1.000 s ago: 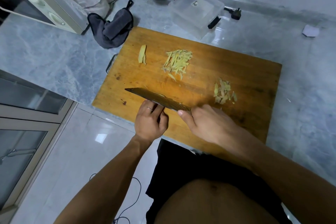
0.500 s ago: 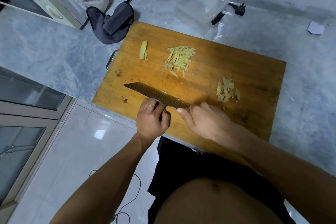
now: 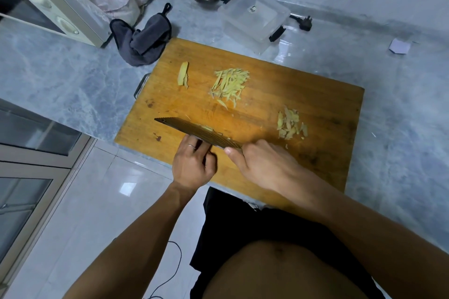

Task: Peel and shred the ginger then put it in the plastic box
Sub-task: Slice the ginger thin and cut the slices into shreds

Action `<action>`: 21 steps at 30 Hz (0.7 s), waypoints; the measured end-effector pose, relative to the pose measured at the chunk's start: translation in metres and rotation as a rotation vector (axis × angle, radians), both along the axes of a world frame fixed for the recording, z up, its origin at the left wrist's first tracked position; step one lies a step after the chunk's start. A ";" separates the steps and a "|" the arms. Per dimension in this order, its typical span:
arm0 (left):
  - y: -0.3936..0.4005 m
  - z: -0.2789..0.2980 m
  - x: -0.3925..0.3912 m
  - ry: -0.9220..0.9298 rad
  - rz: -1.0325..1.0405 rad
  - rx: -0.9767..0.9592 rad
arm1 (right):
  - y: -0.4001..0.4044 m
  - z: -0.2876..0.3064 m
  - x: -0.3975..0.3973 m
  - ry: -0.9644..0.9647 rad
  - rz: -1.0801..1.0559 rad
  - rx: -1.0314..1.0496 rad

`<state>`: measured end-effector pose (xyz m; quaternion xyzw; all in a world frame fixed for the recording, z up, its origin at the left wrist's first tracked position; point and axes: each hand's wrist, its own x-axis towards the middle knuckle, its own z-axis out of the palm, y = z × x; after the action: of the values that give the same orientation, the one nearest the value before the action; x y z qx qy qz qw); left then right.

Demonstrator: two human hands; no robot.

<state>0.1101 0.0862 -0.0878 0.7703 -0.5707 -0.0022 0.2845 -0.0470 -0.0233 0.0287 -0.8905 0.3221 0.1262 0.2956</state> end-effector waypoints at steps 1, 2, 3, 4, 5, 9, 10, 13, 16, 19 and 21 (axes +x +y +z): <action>-0.001 0.000 0.000 0.002 0.002 -0.002 | 0.000 0.000 0.000 -0.002 0.001 -0.003; -0.002 0.001 0.000 0.001 0.004 -0.007 | 0.000 0.000 0.000 -0.003 0.004 -0.003; -0.002 0.000 0.000 0.000 0.007 -0.012 | 0.000 0.000 0.000 -0.004 0.006 -0.003; -0.001 0.000 -0.001 -0.002 0.010 -0.019 | 0.001 0.000 0.000 -0.006 0.004 -0.002; -0.001 -0.001 -0.001 -0.003 0.012 -0.023 | 0.001 0.000 0.000 -0.007 0.003 -0.003; -0.002 -0.002 -0.001 -0.012 0.019 -0.028 | 0.003 -0.004 0.005 -0.012 0.012 -0.005; -0.001 -0.002 -0.001 -0.014 0.021 -0.024 | 0.003 -0.005 0.008 -0.007 0.019 0.002; -0.002 -0.003 -0.001 -0.017 0.018 -0.014 | 0.004 -0.010 0.017 -0.002 0.027 -0.015; 0.000 -0.004 0.000 -0.015 0.026 -0.011 | 0.004 -0.013 0.021 -0.002 0.033 -0.032; 0.001 -0.005 0.000 -0.012 0.033 -0.028 | 0.004 -0.012 0.019 0.018 0.042 -0.015; 0.000 -0.003 -0.002 -0.015 0.026 -0.024 | 0.002 -0.011 0.018 0.007 0.028 -0.017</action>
<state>0.1085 0.0859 -0.0906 0.7741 -0.5628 0.0138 0.2895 -0.0293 -0.0211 0.0174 -0.8969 0.3117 0.1309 0.2851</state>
